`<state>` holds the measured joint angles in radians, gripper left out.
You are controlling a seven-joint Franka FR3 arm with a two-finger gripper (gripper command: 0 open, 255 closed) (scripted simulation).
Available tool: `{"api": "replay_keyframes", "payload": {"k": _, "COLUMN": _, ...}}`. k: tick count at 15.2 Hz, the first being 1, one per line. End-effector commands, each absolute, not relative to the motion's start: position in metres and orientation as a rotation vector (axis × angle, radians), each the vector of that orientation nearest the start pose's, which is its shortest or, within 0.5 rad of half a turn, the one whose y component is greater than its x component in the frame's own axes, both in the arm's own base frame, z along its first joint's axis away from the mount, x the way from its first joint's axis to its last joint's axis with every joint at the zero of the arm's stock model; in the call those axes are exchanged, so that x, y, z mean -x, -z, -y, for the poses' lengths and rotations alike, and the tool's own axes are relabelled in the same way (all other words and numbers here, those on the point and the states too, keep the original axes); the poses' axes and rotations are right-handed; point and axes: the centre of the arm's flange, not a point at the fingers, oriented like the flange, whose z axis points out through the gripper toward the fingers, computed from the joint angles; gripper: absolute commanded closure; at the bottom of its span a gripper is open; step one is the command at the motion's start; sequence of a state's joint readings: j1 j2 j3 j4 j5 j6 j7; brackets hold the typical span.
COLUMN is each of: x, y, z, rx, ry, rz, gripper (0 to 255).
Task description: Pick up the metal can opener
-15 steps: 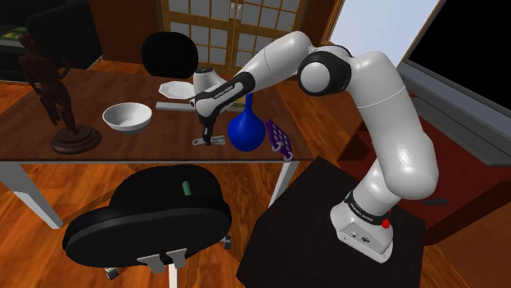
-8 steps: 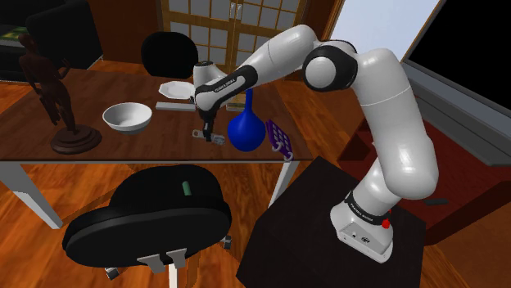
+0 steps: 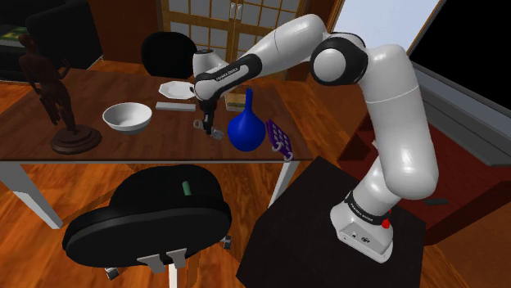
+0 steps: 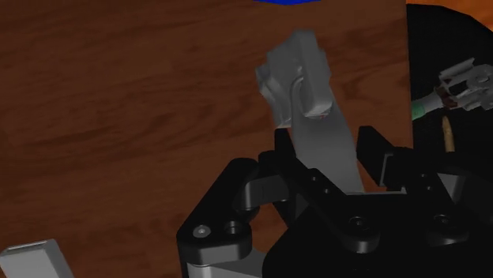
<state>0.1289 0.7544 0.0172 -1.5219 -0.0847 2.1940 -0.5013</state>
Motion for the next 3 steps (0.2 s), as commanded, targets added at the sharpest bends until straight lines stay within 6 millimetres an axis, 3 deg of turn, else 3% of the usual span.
{"api": "replay_keyframes", "payload": {"k": 1, "x": -0.6938, "y": -0.2183, "z": -0.0964, "rx": 2.988, "ry": -0.144, "rz": 1.083, "gripper": 255}}
{"api": "replay_keyframes", "payload": {"k": 3, "x": -0.6937, "y": -0.2191, "z": -0.0964, "rx": 2.988, "ry": -0.144, "rz": 1.083, "gripper": 255}}
